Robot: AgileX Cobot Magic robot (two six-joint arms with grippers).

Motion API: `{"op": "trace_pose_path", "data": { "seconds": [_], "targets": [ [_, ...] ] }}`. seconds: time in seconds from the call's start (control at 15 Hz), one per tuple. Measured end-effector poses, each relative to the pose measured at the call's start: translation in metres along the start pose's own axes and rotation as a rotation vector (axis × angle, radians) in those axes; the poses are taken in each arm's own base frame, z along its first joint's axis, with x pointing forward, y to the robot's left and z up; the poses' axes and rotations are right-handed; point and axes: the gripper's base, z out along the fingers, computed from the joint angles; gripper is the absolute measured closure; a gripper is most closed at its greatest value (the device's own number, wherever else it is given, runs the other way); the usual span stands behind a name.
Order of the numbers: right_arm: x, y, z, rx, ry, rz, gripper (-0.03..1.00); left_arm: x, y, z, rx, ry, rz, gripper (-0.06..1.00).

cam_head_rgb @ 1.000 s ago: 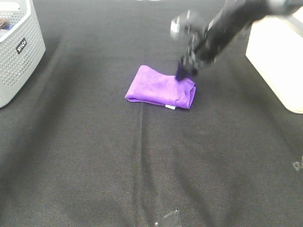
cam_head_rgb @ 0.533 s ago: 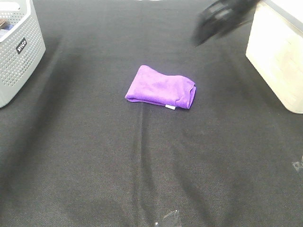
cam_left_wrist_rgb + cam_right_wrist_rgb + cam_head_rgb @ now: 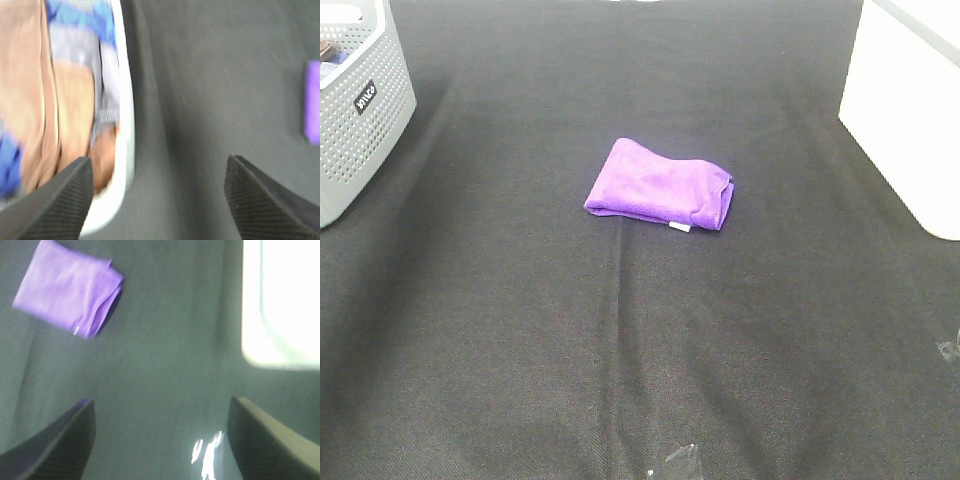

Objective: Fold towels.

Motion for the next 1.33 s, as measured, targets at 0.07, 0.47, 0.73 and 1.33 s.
{"op": "trace_pose_path", "data": {
  "seconds": [0.07, 0.47, 0.73, 1.33],
  "targets": [
    [0.020, 0.007, -0.015, 0.005, -0.016, -0.014, 0.25, 0.014, -0.004, -0.020, -0.002, -0.013, 0.000, 0.25],
    [0.129, 0.036, -0.057, 0.031, -0.121, -0.088, 0.25, 0.122, -0.022, -0.078, -0.027, 0.011, 0.009, 0.25],
    [0.189, 0.050, -0.073, 0.051, -0.233, -0.131, 0.25, 0.197, -0.035, -0.103, -0.050, -0.072, 0.016, 0.25],
    [0.289, 0.062, -0.066, 0.091, -0.468, -0.185, 0.25, 0.350, -0.057, -0.113, -0.078, -0.316, -0.025, 0.25]
  ]
}}
